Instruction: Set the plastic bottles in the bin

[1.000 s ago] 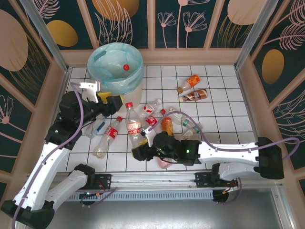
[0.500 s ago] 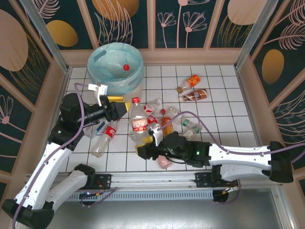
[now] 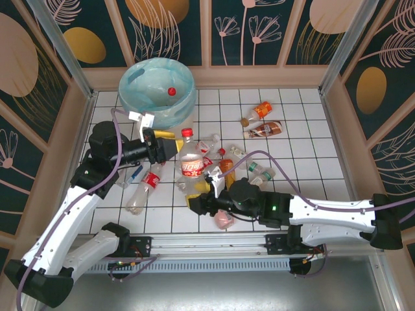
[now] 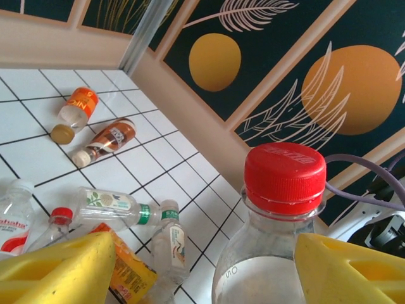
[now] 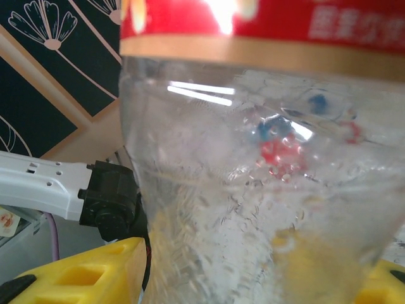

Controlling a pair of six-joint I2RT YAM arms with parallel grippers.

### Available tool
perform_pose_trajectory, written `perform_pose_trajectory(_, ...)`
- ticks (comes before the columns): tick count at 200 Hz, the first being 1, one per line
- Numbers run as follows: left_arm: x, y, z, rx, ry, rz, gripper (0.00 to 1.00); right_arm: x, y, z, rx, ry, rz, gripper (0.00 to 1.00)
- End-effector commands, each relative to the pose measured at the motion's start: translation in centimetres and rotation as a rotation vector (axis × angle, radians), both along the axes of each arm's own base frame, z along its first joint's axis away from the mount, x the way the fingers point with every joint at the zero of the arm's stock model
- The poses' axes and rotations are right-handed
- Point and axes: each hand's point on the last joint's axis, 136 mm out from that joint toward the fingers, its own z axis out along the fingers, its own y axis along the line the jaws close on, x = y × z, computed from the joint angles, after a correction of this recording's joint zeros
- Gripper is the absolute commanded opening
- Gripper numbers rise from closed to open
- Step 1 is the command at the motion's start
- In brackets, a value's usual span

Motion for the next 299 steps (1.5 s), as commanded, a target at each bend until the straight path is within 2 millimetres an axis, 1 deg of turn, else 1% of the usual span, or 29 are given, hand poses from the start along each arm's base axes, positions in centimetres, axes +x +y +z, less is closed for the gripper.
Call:
perform_pose_trajectory(1,-0.9,-0.6,2.3,-0.046,-0.066,-0.060,0.76,-0.2,0.0,1.5,0.041,-0.039,0.008,0.40)
perform_pose_trajectory(27,-1.4,-0.4,3.6,-0.070,-0.107,-0.062,0.78,-0.1,0.0,1.0,0.038,-0.019,-0.001,0.40)
perform_pose_trajectory(47,-1.6,-0.4,4.3,-0.094,-0.117,-0.071,0.78,-0.4,0.5,0.8,0.036,-0.013,0.020,0.40)
perform_pose_trajectory(72,-1.3,-0.5,3.7,-0.084,-0.098,-0.065,0.77,-1.0,1.5,0.4,0.020,-0.008,0.067,0.40)
perform_pose_trajectory(96,-0.9,-0.5,3.5,-0.074,-0.085,-0.053,0.73,-1.4,2.3,0.1,0.005,-0.005,0.091,0.40)
perform_pose_trajectory(120,-0.8,-0.4,3.3,-0.069,-0.083,-0.049,0.62,-1.4,2.5,-0.1,0.000,-0.001,0.093,0.40)
perform_pose_trajectory(130,-0.9,-0.5,3.1,-0.064,-0.080,-0.051,0.60,-1.3,2.4,-0.1,0.001,0.000,0.088,0.40)
perform_pose_trajectory(141,-0.8,-0.5,2.8,-0.054,-0.075,-0.050,0.60,-1.3,2.3,0.0,0.000,-0.001,0.084,0.40)
perform_pose_trajectory(162,-0.6,-0.4,2.0,-0.026,-0.065,-0.042,0.67,-1.2,2.2,0.2,0.002,-0.005,0.076,0.40)
perform_pose_trajectory(185,-0.3,-0.5,1.0,-0.004,-0.038,-0.045,0.65,-1.1,2.1,0.5,0.004,-0.012,0.071,0.40)
perform_pose_trajectory(197,-0.2,-0.6,0.6,0.001,-0.024,-0.048,0.62,-1.0,2.1,0.5,0.002,-0.017,0.067,0.40)
perform_pose_trajectory(218,0.0,-0.7,0.3,0.006,-0.015,-0.047,0.50,-1.0,2.1,0.5,0.000,-0.020,0.067,0.40)
perform_pose_trajectory(234,0.1,-0.7,0.4,0.006,-0.017,-0.046,0.48,-1.0,2.1,0.4,-0.004,-0.021,0.069,0.40)
perform_pose_trajectory(242,0.2,-0.7,0.4,0.008,-0.019,-0.042,0.45,-0.9,2.1,0.4,-0.004,-0.019,0.067,0.40)
perform_pose_trajectory(249,0.5,-0.7,0.3,0.011,-0.015,-0.031,0.42,-1.0,2.1,0.4,-0.007,-0.020,0.067,0.40)
perform_pose_trajectory(267,1.2,-0.7,0.5,0.018,0.001,-0.010,0.27,-0.8,2.1,0.7,-0.012,-0.026,0.061,0.41)
perform_pose_trajectory(277,1.7,-0.7,1.0,0.018,0.003,0.003,0.18,-0.6,2.1,1.1,-0.018,-0.032,0.050,0.44)
perform_pose_trajectory(288,2.1,-0.6,1.8,0.016,-0.001,0.024,0.14,-0.2,2.0,1.7,-0.027,-0.043,0.030,0.51)
perform_pose_trajectory(299,2.6,-0.5,3.0,0.008,-0.021,0.047,0.04,0.6,2.0,2.8,-0.035,-0.059,-0.010,0.63)
